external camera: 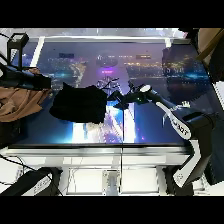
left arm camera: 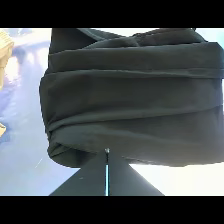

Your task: Fold the clothes and pants, and hang the long-sleeved shirts on hangers.

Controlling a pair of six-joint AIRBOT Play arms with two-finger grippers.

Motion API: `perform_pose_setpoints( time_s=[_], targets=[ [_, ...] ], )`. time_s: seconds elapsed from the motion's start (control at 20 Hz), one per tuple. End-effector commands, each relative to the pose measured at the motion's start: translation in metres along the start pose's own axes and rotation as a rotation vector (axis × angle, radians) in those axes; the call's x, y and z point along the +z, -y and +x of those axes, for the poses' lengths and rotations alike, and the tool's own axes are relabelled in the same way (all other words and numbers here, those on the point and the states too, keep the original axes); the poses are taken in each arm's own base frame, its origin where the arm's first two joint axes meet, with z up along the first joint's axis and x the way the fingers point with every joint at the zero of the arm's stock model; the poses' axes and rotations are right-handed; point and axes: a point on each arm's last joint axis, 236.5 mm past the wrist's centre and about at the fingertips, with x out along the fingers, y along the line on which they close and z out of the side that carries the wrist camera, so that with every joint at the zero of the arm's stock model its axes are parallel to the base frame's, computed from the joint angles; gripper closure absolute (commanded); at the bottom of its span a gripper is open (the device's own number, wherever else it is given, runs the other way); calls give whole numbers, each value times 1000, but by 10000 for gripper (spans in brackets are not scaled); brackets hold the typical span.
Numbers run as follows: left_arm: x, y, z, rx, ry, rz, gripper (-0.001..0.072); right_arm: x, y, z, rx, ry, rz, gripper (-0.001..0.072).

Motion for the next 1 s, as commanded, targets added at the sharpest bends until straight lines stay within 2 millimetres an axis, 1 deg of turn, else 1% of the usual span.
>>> perform_pose_setpoints(
  time_s=[0.0, 0.1, 0.2, 0.3, 0.4, 0.55, 0.8, 0.85, 0.9, 0.95],
  targets=[
    [0, 0, 0, -1, 0, -1, 697, -12, -5, 21, 59, -13, 65, 16],
    [-2, 0, 0, -2, -9, -1, 697, -25, -3, 36, 57, -45, 75, 15],
    [-4, 0, 0, -2, -18, 0, 697, -33, -4, 47, 63, -59, 91, 15],
    [-4, 1, 0, -2, -18, -1, 697, -34, -9, 55, 84, -52, 112, 16],
    [-4, 1, 0, -2, -18, 0, 697, -32, -15, 60, 87, -37, 97, 16],
    [-4, 0, 0, -2, -17, 0, 697, -28, -34, 61, 112, -23, 18, 17],
    [-4, 0, 0, -2, -18, 0, 697, -29, -82, 60, 178, -22, -131, 19],
    [-4, 0, 0, -2, -17, 0, 697, -28, -87, 60, 181, -18, -148, 19],
    [-4, 0, 0, -2, -17, 0, 697, -25, -87, 60, 173, -5, -159, 18],
    [-4, 0, 0, -2, -17, 0, 697, -24, -82, 61, 157, -5, -170, 20]
  ],
)
